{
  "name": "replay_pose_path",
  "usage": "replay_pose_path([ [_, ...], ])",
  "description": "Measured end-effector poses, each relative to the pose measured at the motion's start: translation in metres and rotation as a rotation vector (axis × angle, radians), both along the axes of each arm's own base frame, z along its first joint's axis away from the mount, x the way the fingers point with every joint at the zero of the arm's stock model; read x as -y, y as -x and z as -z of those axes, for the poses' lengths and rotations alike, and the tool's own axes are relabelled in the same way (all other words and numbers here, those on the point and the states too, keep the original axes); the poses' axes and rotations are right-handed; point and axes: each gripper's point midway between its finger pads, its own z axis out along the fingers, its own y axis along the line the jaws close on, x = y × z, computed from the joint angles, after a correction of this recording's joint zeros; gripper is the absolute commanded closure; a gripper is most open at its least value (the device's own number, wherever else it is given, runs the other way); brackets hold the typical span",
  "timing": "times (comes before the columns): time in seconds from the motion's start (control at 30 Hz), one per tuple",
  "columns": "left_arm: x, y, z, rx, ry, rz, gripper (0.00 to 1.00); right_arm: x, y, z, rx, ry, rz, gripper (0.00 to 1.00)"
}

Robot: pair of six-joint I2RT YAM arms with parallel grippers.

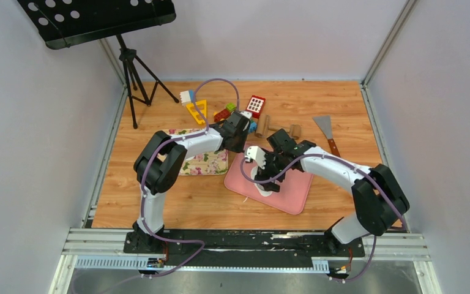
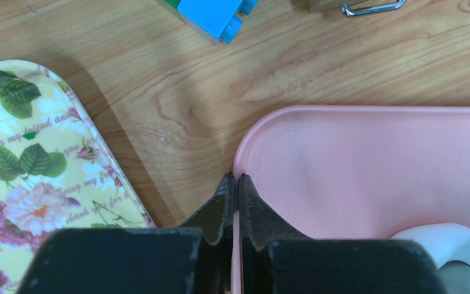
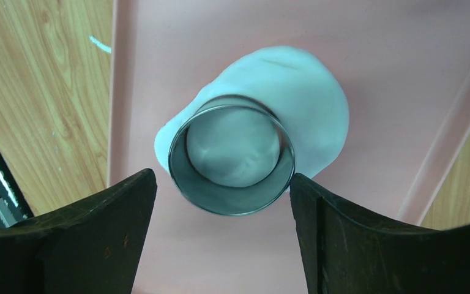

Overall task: Roll out the dumpling wrappers from the dough
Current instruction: Press the dumpling wrapper on the work surface.

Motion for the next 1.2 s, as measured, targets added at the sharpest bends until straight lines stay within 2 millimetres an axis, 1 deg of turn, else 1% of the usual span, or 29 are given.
replay_pose_path([
  [0.03,0.000,0.000,0.000,0.000,0.000,0.000,1.00,0.002,0.002,-0.001,-0.004,0.006,-0.004,0.12],
  [0.1,0.000,0.000,0.000,0.000,0.000,0.000,1.00,0.007,0.008,-0.003,-0.014,0.019,-0.012,0.10],
  [0.2,0.000,0.000,0.000,0.000,0.000,0.000,1.00,0.010,0.011,-0.011,-0.011,0.025,-0.021,0.09],
  [0.3,0.000,0.000,0.000,0.000,0.000,0.000,1.00,0.011,0.009,-0.018,0.007,0.024,-0.024,0.11],
  [0.33,0.000,0.000,0.000,0.000,0.000,0.000,1.00,0.011,0.008,-0.019,0.011,0.026,-0.023,0.13],
  [0.4,0.000,0.000,0.000,0.000,0.000,0.000,1.00,0.013,0.006,-0.020,0.010,0.026,-0.012,0.21],
  [0.53,0.000,0.000,0.000,-0.001,0.000,0.001,1.00,0.019,0.002,-0.028,-0.030,-0.028,0.036,0.42],
  [0.63,0.000,0.000,0.000,-0.001,0.000,0.001,1.00,0.023,-0.004,-0.038,-0.073,-0.111,0.076,0.67],
  [0.7,0.000,0.000,0.000,-0.001,0.000,0.001,1.00,0.024,-0.004,-0.043,-0.113,-0.177,0.088,0.76],
  [0.77,0.000,0.000,0.000,-0.001,0.000,0.001,1.00,0.024,0.000,-0.046,-0.163,-0.226,0.090,0.83],
  [0.83,0.000,0.000,0.000,0.000,0.000,0.002,1.00,0.021,0.006,-0.044,-0.213,-0.252,0.079,0.89],
  [0.93,0.000,0.000,0.000,-0.002,0.001,0.003,1.00,0.018,0.012,-0.031,-0.300,-0.262,0.070,0.99],
  [1.0,0.001,0.001,0.000,-0.002,0.002,0.004,1.00,0.018,0.015,-0.019,-0.379,-0.262,0.080,1.00],
  [1.07,0.001,0.001,0.000,-0.002,0.002,0.004,1.00,0.021,0.012,-0.011,-0.430,-0.270,0.102,1.00],
  [1.2,0.001,0.001,0.000,-0.003,0.002,0.004,1.00,0.026,-0.001,-0.007,-0.481,-0.308,0.140,1.00],
])
